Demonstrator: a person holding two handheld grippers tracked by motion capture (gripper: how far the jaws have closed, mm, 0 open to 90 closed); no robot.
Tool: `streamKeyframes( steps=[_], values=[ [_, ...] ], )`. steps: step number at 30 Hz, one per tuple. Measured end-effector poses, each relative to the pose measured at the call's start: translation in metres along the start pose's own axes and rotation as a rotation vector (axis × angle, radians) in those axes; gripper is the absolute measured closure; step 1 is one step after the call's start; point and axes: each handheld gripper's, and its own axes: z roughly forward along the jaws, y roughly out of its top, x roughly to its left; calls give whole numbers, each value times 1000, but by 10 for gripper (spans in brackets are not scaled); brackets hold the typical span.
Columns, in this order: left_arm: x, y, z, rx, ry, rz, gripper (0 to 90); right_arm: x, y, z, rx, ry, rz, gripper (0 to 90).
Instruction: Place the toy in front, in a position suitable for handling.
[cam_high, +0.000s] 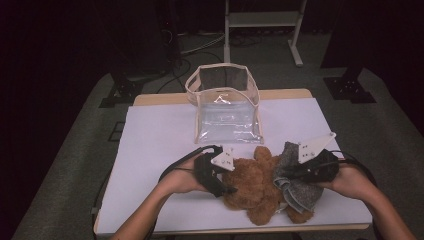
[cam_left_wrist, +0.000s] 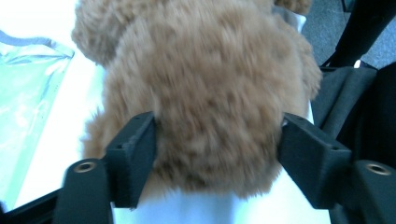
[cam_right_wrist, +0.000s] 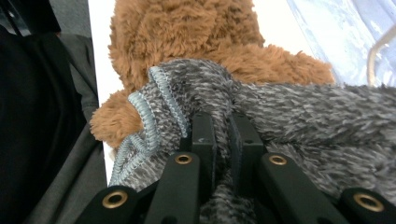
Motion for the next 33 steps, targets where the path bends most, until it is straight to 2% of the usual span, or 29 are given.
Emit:
streamKeyframes(
  steps=[2, 5, 8, 9, 14, 16, 19, 21, 24, 26, 29, 31, 33],
  values=[
    [0, -5, 1, 4, 8, -13, 284, 0, 0, -2, 7, -8, 0, 818],
    [2, -9, 7, -2, 9, -31, 363, 0, 3, -2, 14, -17, -2, 816],
    [4, -7, 16, 5, 1, -25, 387, 6, 17, 0, 25, -34, -41, 814],
    [5, -6, 18, -5, -3, -27, 390, 8, 23, 2, 21, -33, -51, 814],
    [6, 1, 26, -27, -5, -34, 396, 17, 52, 26, 19, 8, -126, 814],
    [6, 2, 30, -16, 0, -25, 391, 21, 59, 36, 11, 23, -151, 814],
    [8, -2, 26, -26, 3, -35, 370, 20, 56, 39, 23, 22, -147, 815],
    [7, -7, 21, -39, 8, -40, 355, 17, 46, 35, 64, 2, -133, 815],
    [4, -13, 18, -43, 13, -35, 352, 13, 30, 25, 63, 4, -92, 816],
    [4, -19, 17, -57, 16, -47, 346, 13, 26, 20, 58, -7, -83, 816],
    [3, -25, 22, -61, 29, -52, 371, 13, 27, 19, 59, -16, -86, 815],
    [4, -24, 25, -70, 34, -64, 394, 15, 34, 22, 62, -28, -99, 814],
    [5, -22, 26, -74, 33, -58, 399, 18, 44, 24, 48, -24, -122, 814]
  ],
)
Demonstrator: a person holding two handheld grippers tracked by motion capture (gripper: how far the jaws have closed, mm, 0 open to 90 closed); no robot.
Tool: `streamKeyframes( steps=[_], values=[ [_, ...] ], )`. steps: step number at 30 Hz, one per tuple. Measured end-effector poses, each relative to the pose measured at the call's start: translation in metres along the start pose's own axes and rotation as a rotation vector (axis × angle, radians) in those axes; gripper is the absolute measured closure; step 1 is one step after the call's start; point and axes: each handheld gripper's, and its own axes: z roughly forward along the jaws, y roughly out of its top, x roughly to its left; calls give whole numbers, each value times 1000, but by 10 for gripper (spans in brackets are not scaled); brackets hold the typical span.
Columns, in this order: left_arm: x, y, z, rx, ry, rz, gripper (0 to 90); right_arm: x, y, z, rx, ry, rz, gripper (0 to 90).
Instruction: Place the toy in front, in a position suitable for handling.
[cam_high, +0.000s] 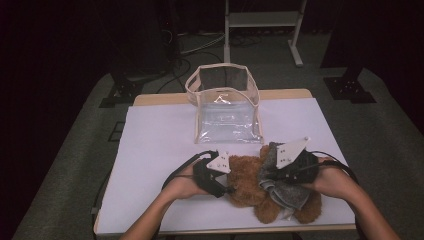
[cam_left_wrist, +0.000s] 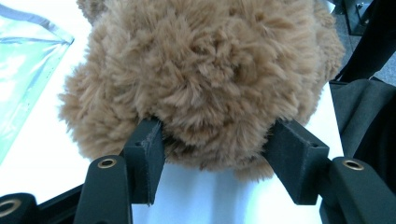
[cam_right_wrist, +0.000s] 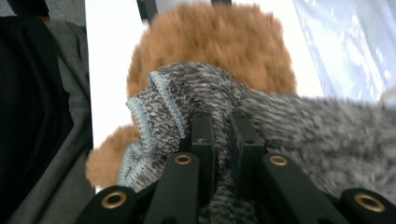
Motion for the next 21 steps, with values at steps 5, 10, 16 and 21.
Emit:
streamKeyframes(
  steps=[5, 10, 16, 21],
  values=[
    [1, 6, 0, 26, -1, 28, 398, 4, 28, 14, -43, 53, -49, 813],
    [-1, 5, -2, 5, -17, 19, 387, 2, 20, 16, -25, 73, -40, 812],
    [0, 7, 1, -2, -29, 8, 386, 2, 1, 6, -7, 42, -2, 810],
    [1, 12, 4, 7, -23, 13, 392, 13, 25, 18, -59, 68, -67, 810]
  ],
)
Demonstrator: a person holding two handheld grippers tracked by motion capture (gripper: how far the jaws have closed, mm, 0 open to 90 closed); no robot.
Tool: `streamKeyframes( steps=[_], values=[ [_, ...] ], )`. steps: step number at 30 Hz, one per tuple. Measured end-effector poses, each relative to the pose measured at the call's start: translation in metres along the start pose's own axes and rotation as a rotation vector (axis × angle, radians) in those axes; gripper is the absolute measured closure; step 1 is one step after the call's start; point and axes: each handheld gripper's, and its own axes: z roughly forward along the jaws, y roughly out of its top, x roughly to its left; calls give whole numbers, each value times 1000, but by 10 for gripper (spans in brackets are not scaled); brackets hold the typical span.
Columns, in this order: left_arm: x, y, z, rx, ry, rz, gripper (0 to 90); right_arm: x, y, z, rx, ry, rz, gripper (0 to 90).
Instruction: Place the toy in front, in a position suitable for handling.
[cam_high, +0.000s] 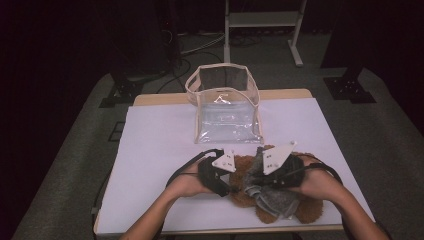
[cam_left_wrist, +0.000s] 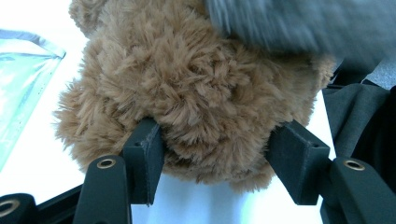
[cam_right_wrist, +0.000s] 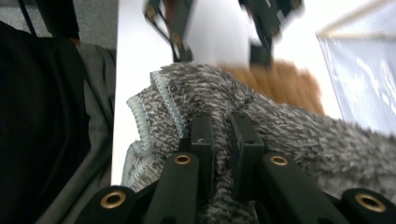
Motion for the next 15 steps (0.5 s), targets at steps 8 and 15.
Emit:
streamKeyframes(
  steps=[8, 15],
  values=[
    [2, -8, -5, -16, -4, -21, 388, -3, -23, -7, 71, -3, 38, 812],
    [2, -3, 0, -11, -7, -16, 391, -1, -9, -5, 52, -28, 13, 810]
  ],
)
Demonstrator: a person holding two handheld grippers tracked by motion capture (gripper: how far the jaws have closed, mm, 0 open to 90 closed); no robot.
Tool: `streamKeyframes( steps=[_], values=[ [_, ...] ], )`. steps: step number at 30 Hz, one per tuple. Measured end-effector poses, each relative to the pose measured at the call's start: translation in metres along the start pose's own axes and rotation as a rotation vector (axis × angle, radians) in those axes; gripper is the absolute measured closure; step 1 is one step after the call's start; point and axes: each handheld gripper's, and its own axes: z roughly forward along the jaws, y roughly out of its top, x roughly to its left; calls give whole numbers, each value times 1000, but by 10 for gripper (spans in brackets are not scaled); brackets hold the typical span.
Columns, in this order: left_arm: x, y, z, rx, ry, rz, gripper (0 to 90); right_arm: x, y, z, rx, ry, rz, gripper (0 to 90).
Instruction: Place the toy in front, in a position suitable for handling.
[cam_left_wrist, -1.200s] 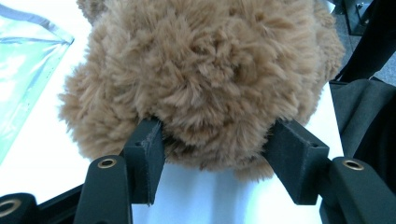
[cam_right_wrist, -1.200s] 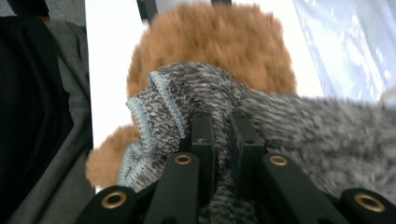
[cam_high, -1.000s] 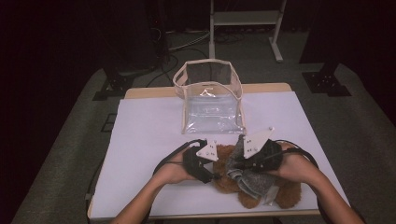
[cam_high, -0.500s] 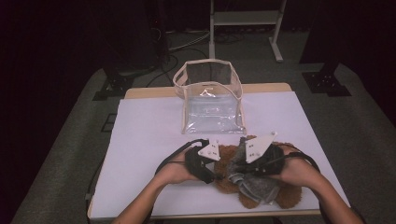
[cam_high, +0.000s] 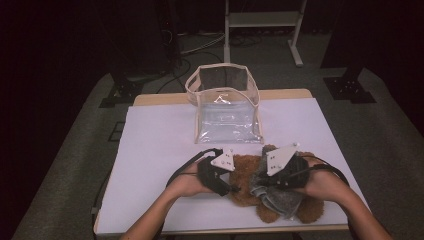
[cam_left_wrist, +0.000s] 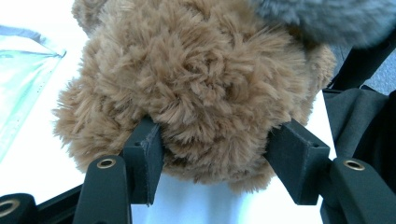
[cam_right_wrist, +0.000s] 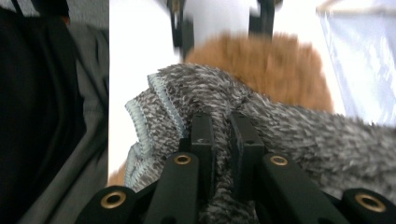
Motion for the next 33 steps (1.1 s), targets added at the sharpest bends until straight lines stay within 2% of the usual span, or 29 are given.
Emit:
streamKeyframes(
  steps=[3, 5, 7, 9, 11, 12, 17, 20, 22, 23, 25, 27, 28, 30, 31, 33],
  values=[
    [-1, 0, -1, 14, 1, 6, 389, -7, 10, 3, -17, -16, -5, 808],
    [-1, 0, -1, 20, -3, 10, 385, -13, 9, 2, -17, 7, -2, 808],
    [-2, 0, -1, 17, -6, 7, 381, -20, 0, -3, -3, 11, 29, 807],
    [-1, 0, -2, 19, -11, 11, 377, -29, -11, -10, 19, -9, 72, 805],
    [-1, 1, -4, 18, -12, 0, 372, -37, -19, -14, 19, 0, 117, 805],
    [0, 1, -5, 17, -15, -2, 372, -38, -20, -14, 23, 3, 123, 805],
    [1, 10, -16, -21, -20, -9, 364, -26, -15, -6, 69, 46, 95, 808],
    [-1, 18, -16, -11, -29, 9, 362, -14, -16, -1, 79, 88, 81, 809],
    [-4, 21, -9, 15, -54, 19, 370, -10, -16, -2, 87, 89, 67, 808],
    [-7, 21, -4, 31, -52, 30, 364, -10, -15, -4, 84, 85, 65, 808],
    [-11, 21, 0, 32, -61, 31, 355, -14, -10, -7, 76, 78, 71, 808],
    [-14, 22, 0, 40, -60, 42, 349, -20, -4, -8, 41, 45, 67, 808],
    [-14, 23, 0, 44, -60, 49, 350, -25, 0, -6, 19, 45, 74, 808],
    [-16, 23, 1, 56, -57, 54, 350, -31, 5, 0, 33, 44, 72, 808],
    [-15, 23, 1, 62, -57, 58, 351, -33, 6, 4, 59, 53, 71, 808],
    [-15, 22, 1, 64, -62, 60, 355, -36, 3, 5, 74, 73, 72, 810]
  ],
)
